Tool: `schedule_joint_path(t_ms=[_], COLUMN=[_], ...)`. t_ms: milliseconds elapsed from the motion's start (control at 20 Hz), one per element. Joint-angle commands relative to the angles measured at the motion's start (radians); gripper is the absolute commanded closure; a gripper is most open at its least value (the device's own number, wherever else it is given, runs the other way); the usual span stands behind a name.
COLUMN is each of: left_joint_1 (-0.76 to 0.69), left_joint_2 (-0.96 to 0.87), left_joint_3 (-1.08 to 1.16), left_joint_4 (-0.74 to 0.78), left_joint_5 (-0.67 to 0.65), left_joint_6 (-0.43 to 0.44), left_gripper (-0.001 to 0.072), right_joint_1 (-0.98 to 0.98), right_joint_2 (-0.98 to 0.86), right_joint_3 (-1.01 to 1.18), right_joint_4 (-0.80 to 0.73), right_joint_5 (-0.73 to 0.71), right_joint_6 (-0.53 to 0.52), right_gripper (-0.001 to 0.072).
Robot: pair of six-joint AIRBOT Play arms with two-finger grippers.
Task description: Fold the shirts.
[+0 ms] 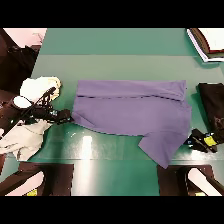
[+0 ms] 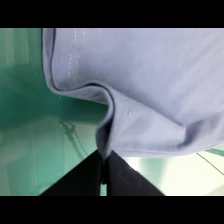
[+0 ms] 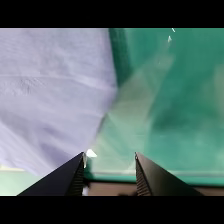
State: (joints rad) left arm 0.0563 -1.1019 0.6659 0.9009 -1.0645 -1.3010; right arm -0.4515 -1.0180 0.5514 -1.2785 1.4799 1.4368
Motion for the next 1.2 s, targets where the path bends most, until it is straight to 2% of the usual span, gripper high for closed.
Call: schedule_joint_path(t_ms=[0,300,350,450,500,550,700,900,1000,1150], left_joint_1=[0.0,0.0,0.0,0.0,0.0,0.0,0.001,0.0,0.0,0.0], left_joint_2=[0.001,0.001,0.001,0.001,0.001,0.001,0.038,0.172,0.246,0.327], left_joint_3=[0.004,0.004,0.004,0.004,0.004,0.004,0.004,-0.002,-0.042,-0.116], left_joint_4=[-0.003,-0.004,-0.004,-0.002,-0.002,0.002,0.052,0.138,0.152,0.15], left_joint_5=[-0.002,-0.002,-0.007,-0.03,-0.04,-0.052,-0.099,-0.204,-0.265,-0.329], left_joint_6=[0.0,0.0,0.0,0.002,0.013,0.018,0.018,-0.011,-0.012,-0.064], left_gripper=[0.0682,0.0682,0.0682,0.0682,0.0682,0.0683,0.0683,0.0683,0.0683,0.0682], right_joint_1=[-0.004,0.163,0.193,0.229,0.239,0.242,0.242,0.242,0.242,0.242], right_joint_2=[0.003,0.003,0.003,0.004,0.004,0.011,0.092,0.26,0.33,0.415], right_joint_3=[-0.071,-0.072,-0.072,-0.072,-0.071,-0.071,-0.05,0.058,0.102,0.115], right_joint_4=[0.091,0.09,0.09,0.082,0.069,0.051,-0.036,-0.187,-0.209,-0.208], right_joint_5=[-0.077,-0.142,-0.146,-0.139,-0.128,-0.115,-0.052,0.039,0.066,0.103], right_joint_6=[-0.016,-0.01,-0.006,-0.006,-0.006,-0.006,-0.005,-0.006,-0.019,-0.033], right_gripper=[0.0349,0.0352,0.0438,0.0562,0.0656,0.0695,0.0696,0.0696,0.0696,0.0696])
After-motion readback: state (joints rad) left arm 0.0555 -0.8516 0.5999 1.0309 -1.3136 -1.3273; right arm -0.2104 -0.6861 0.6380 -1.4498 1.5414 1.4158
